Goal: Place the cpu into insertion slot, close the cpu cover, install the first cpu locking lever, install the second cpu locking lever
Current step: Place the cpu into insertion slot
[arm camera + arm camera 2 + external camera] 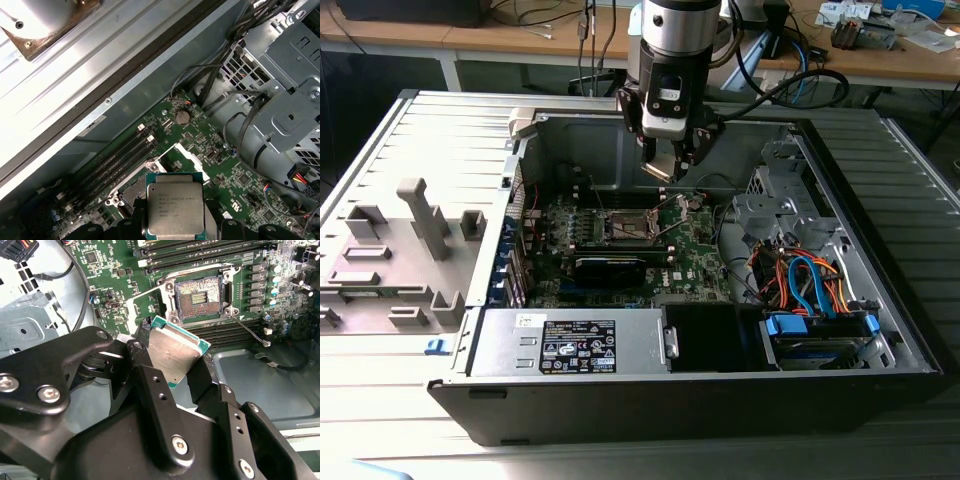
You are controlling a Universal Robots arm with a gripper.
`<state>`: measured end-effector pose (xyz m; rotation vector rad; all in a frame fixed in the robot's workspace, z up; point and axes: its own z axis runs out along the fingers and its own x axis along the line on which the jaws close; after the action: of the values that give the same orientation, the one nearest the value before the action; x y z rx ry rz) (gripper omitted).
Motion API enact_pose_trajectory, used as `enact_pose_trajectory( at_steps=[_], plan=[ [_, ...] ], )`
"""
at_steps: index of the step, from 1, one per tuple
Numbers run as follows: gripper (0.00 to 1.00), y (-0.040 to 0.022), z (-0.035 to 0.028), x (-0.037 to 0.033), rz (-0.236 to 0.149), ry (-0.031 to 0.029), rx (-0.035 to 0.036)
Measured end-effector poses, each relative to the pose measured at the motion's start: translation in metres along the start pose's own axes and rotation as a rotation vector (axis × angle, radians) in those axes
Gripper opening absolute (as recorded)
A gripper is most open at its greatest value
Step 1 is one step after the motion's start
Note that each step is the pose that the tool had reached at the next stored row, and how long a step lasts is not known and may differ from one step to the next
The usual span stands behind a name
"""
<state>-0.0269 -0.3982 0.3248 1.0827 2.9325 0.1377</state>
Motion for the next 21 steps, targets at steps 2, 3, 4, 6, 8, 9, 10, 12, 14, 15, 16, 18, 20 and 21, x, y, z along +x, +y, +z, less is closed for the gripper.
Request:
enact_pose_trajectory(
  at_steps=[2,3,4,6,8,9,10,12,14,15,16,18,20,21],
  plan=[
    [0.55,0.0,0.0,0.0,0.002,-0.0002,-0.0001],
    [0.55,0.0,0.0,0.0,0.004,-0.0003,0.0],
    [0.55,0.0,0.0,0.0,0.005,-0.0005,0.0],
    [0.55,0.0,0.0,0.0,0.008,-0.0007,-0.0002],
    [0.55,0.0,0.0,0.0,0.011,-0.0009,-0.0001],
    [0.55,0.0,0.0,0.0,0.012,-0.001,-0.0002],
    [0.55,0.0,0.0,0.0,0.012,-0.001,-0.0002],
    [0.55,0.0,0.0,0.0,0.016,-0.0013,-0.0003],
    [0.55,0.0,0.0,0.0,0.019,-0.0016,-0.0004],
    [0.55,0.0,0.0,0.0,0.02,-0.0017,-0.0004],
    [0.55,0.0,0.0,0.0,0.021,-0.0018,-0.0003],
    [0.55,0.0,0.0,0.0,0.024,-0.0021,-0.0004],
    [0.55,0.0,0.0,0.0,0.026,-0.0023,-0.0004],
    [0.55,0.0,0.0,0.0,0.027,-0.0024,-0.0005]
  ],
)
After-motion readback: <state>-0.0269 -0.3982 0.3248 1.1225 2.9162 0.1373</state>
